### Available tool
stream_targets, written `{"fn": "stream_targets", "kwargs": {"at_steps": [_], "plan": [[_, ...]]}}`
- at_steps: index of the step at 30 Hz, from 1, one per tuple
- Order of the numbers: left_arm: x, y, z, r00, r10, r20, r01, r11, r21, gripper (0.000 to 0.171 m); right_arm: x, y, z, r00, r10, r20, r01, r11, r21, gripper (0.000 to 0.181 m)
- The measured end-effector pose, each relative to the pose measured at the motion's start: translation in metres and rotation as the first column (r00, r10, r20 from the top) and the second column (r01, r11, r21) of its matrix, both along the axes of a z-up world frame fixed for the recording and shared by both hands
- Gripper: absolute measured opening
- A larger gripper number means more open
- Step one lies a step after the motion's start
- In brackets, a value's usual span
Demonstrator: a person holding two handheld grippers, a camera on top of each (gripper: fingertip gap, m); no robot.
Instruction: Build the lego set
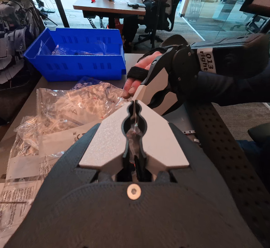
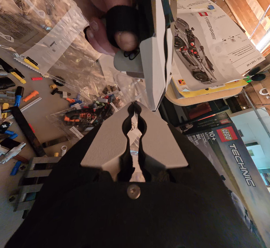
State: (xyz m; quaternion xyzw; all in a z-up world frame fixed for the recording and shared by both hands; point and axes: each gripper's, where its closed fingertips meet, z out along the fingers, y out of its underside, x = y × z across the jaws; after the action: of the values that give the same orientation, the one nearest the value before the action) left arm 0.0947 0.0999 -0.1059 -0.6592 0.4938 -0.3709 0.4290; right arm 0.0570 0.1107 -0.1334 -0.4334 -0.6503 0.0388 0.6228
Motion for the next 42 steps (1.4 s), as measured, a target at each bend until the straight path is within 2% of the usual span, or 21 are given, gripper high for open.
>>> {"fn": "stream_targets", "kwargs": {"at_steps": [5,14,20,26,42], "plan": [[-0.001,0.002,-0.003,1.000,0.004,-0.015,-0.003,1.000,0.013,0.000,0.000,0.000,-0.001,1.000,0.003,0.007,-0.003,1.000,0.004,0.000],[-0.006,0.013,0.002,0.995,0.080,-0.054,-0.073,0.991,0.109,0.000,0.005,0.005,0.001,1.000,-0.023,0.004,0.023,1.000,0.008,0.000],[-0.004,0.017,-0.001,0.982,0.127,-0.137,-0.094,0.970,0.223,0.000,0.008,0.010,-0.006,0.998,-0.046,0.040,0.048,0.997,-0.056,0.000],[-0.001,0.018,0.005,0.977,0.151,-0.153,-0.098,0.946,0.308,0.000,0.013,0.018,-0.004,0.996,-0.083,0.008,0.084,0.992,-0.091,0.000],[-0.004,0.019,0.003,0.982,0.141,-0.124,-0.104,0.959,0.265,0.000,0.012,0.011,-0.015,0.998,-0.026,0.056,0.034,0.990,-0.140,0.000]]}}
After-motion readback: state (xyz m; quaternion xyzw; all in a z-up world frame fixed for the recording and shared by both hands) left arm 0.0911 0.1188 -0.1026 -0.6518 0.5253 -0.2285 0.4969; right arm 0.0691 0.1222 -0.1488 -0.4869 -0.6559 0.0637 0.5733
